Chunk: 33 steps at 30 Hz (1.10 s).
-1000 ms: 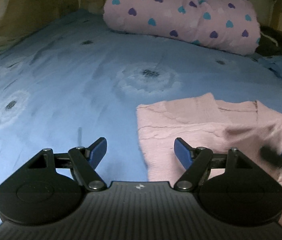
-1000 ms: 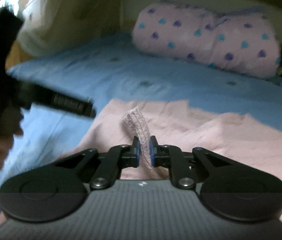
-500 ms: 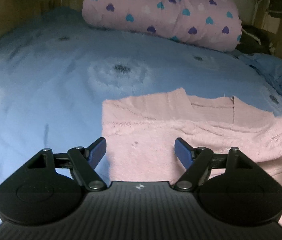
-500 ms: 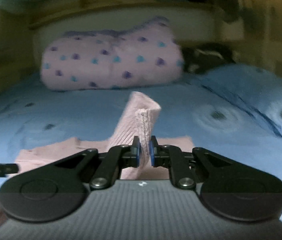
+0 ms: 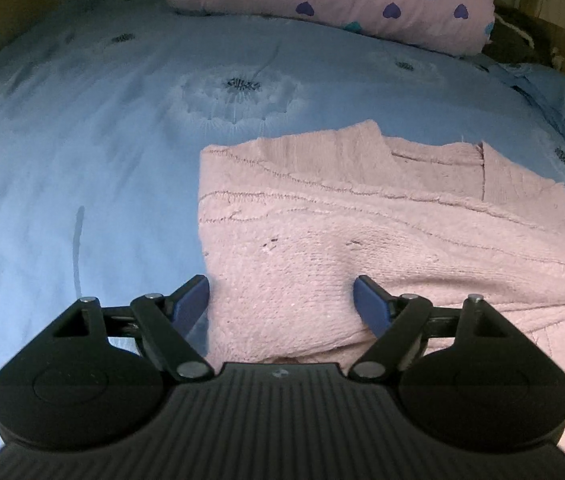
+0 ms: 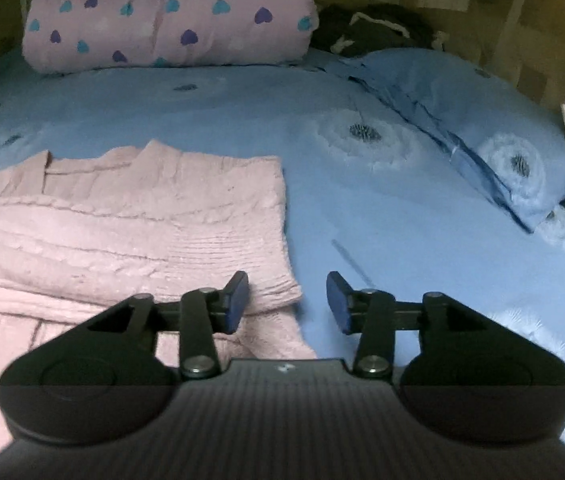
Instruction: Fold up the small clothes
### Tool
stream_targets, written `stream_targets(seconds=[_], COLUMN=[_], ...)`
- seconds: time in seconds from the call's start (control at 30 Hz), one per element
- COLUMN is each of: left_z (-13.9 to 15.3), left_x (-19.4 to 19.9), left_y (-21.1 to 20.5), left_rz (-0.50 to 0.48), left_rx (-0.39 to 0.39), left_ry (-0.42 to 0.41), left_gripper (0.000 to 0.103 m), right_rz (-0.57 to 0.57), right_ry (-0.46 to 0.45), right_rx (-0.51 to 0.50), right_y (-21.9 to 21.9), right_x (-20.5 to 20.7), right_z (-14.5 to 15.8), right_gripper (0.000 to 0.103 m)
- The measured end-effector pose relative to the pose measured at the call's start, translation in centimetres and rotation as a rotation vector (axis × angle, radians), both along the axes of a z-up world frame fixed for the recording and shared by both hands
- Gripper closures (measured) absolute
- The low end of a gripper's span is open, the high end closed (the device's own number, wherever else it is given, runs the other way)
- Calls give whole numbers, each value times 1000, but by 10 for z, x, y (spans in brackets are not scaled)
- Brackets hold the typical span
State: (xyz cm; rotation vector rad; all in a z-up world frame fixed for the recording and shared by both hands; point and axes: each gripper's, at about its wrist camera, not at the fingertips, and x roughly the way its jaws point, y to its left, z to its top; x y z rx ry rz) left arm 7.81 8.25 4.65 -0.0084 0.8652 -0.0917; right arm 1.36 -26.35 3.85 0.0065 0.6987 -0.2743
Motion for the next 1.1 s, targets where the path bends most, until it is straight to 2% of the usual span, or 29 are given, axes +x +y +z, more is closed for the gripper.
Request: stream_targets(seconds=[0.1,0.13,0.23,0.37,0.5,0.6,0.7,0.73,0.77,0.83,0.93,1.03,1.1], left_z=[5,7,12,21,22,16,11,11,11,11,10,4,-1], left_x=[-3,-5,-8,-11,-13,-9,-6,-6,-6,-6,-6,-2,1], left_y=[-4,-5,-6,-6,-7,-9,-9,-9,-9,-10,-11,-15,-18], left_rz=[-14,-20,-28,-44,-54,-54,-47,-46,-43,-42,-45,-47,-51], left_rx=[24,29,35,-1,0,3,-4,-7,-8,-7,-3,19,37], left_ry=[-28,-39,-70,-120,-140,-113,-91,-91,-92,-100,-106,-83,-53], left_gripper=[20,20,20,20,20,20,20,20,20,20,20,20,20], right_rz=[25,43,118,283,399,436,425,427,445,486,514,451,396], right_ry=[-44,-54,-65,20,96,116,123,123,121,118,63,-41,-41], right_rx=[18,5,-62,-129,-199,-187,-115,-83,-55,-70,-190,-235,-246], right_y=[-3,-2,5,21,34,32,25,22,22,29,47,43,33], right_x=[0,4,22,55,73,79,83,83,76,70,60,63,76], right_z=[11,13,15,4,-13,-21,-22,-20,-21,-20,-9,14,18], right_gripper=[55,52,51,52,52,52,54,64,79,94,97,97,97])
